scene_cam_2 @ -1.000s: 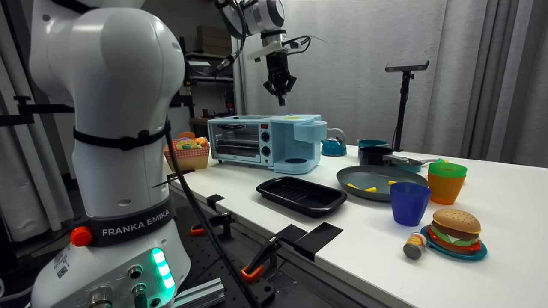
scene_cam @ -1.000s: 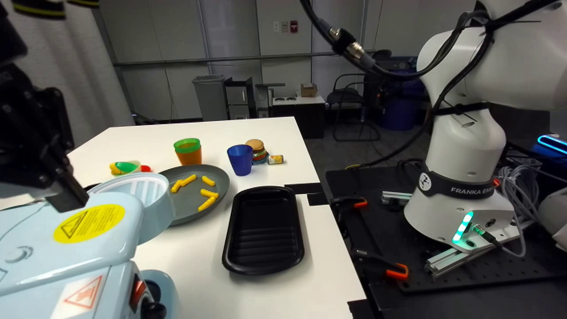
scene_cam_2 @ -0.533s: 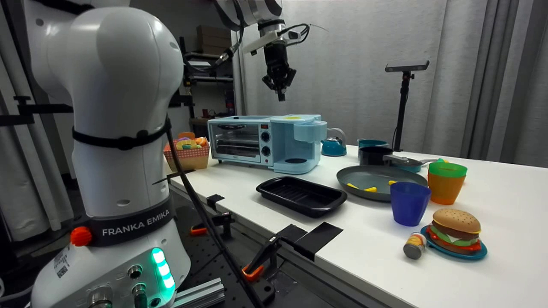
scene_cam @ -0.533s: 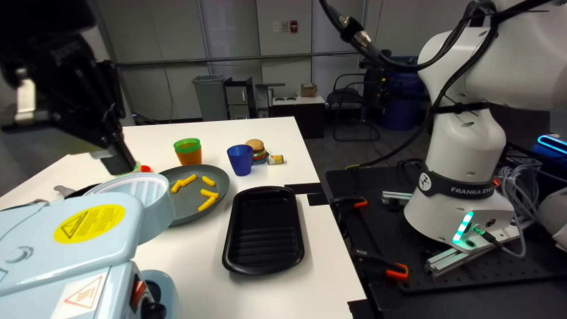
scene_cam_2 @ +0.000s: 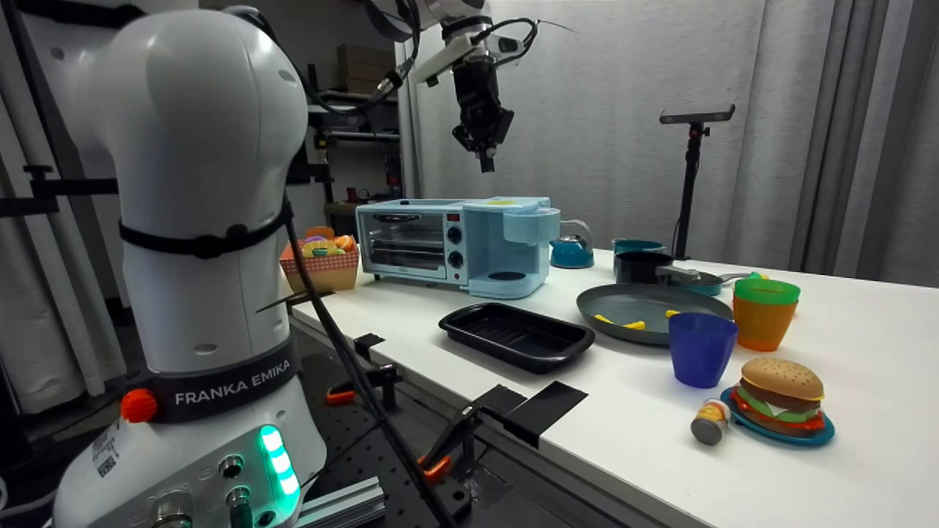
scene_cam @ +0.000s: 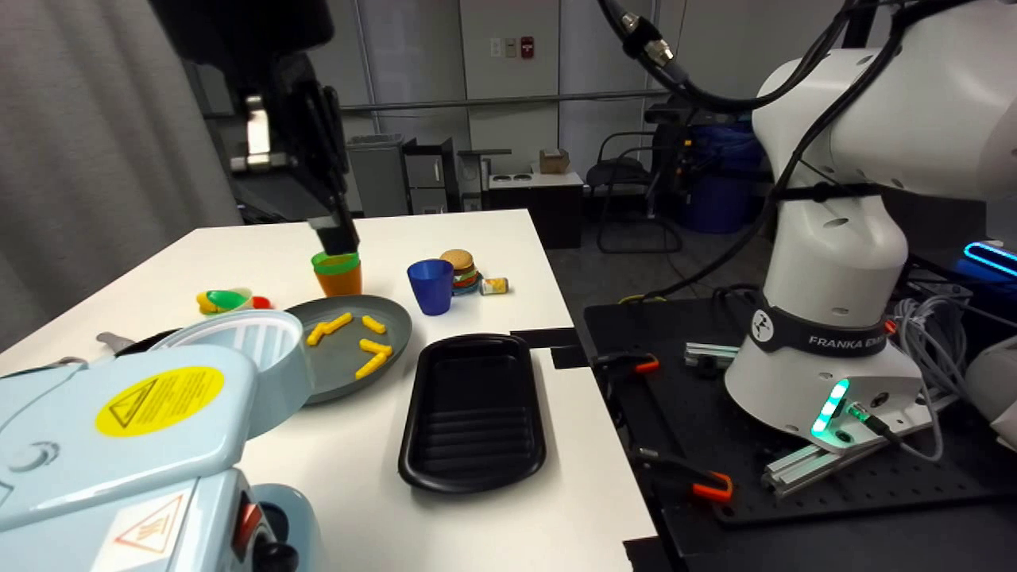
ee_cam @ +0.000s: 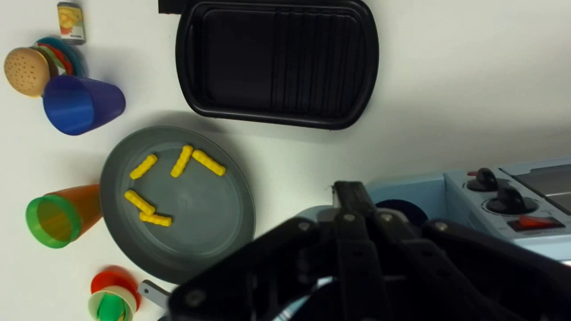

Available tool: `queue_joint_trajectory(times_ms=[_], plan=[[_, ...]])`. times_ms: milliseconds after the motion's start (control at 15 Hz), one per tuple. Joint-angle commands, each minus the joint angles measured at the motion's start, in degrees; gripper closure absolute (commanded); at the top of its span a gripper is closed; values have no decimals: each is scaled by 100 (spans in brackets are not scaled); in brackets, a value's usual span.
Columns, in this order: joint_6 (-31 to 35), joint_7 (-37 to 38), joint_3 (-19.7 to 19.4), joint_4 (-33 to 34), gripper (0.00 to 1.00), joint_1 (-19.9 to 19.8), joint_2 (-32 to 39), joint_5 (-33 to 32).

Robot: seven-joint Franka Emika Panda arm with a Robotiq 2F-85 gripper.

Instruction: Press the button on the top of the coffeemaker to open the chamber

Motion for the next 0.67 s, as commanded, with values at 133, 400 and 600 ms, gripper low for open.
queue_joint_trajectory(times_ms=[133,400,600], plan=[[173,78,-69,-1004,100,-302,-978,63],[186,-24,-138,-1413,100,-459,-1379,16],[137,-59,-131,-1607,66,-531,-1578,-29]])
